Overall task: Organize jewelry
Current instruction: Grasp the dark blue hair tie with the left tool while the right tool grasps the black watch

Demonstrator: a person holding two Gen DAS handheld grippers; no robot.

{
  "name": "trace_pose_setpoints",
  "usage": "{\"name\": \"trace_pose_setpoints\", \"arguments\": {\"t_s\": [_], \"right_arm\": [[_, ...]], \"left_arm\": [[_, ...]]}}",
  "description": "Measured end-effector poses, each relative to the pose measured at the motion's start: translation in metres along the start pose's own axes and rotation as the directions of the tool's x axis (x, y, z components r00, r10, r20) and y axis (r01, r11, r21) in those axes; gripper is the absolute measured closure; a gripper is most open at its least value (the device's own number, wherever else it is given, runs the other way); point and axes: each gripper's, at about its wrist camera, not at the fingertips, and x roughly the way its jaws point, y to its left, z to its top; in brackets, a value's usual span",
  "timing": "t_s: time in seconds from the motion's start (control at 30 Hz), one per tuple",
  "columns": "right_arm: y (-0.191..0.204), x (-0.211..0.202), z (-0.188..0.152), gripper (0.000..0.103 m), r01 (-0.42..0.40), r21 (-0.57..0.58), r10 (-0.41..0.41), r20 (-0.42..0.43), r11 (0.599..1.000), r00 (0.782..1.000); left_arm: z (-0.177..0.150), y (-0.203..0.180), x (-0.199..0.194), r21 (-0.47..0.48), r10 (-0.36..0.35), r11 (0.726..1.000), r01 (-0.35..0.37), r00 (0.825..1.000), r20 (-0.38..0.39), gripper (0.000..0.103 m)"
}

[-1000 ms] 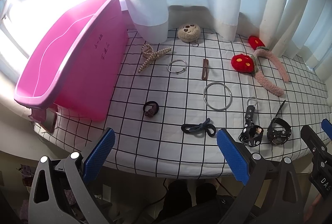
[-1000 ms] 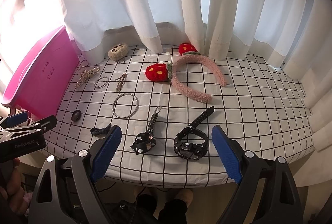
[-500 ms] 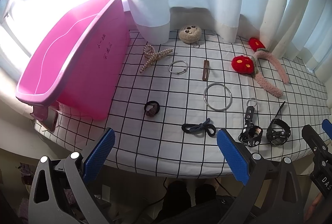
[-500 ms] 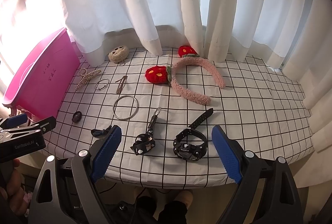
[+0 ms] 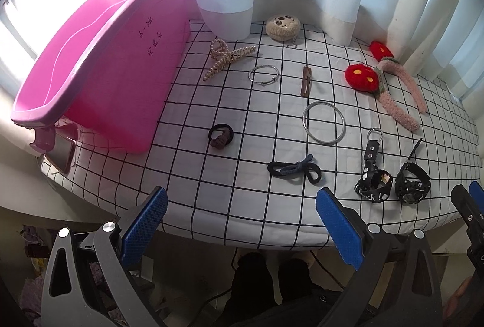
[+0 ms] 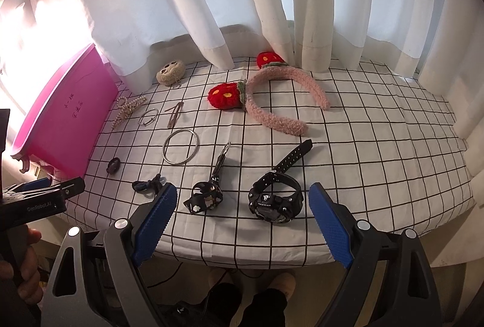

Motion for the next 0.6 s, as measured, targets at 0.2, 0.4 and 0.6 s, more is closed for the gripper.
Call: {"name": "trace_pose_setpoints", "arguments": {"t_s": [0.2, 0.4, 0.6], "right_arm": [[-0.026, 0.005, -0.023, 0.018, -0.051, 0.006, 0.05, 0.082, 0.999, 0.995], [-0.039, 0.032, -0.032, 0.018, 0.035, -0.061, -0.035, 0.005, 0.998, 0.999], [-0.04, 0.069, -0.034, 0.018, 0.08, -0.104, -0.09, -0.098, 0.991, 0.991]], "left_arm": [[-0.017, 0.007, 0.024, -0.021, -0.011, 1.0, 0.011, 1.0, 0.007, 0.006], [-0.026, 0.002, 0.05, -0.054, -0.064, 0.996, 0.064, 0.998, 0.0, 0.006], [-0.025, -0.02, 0.073, -0.001, -0.058, 0.998, 0.058, 0.998, -0.009, 0.006]]}}
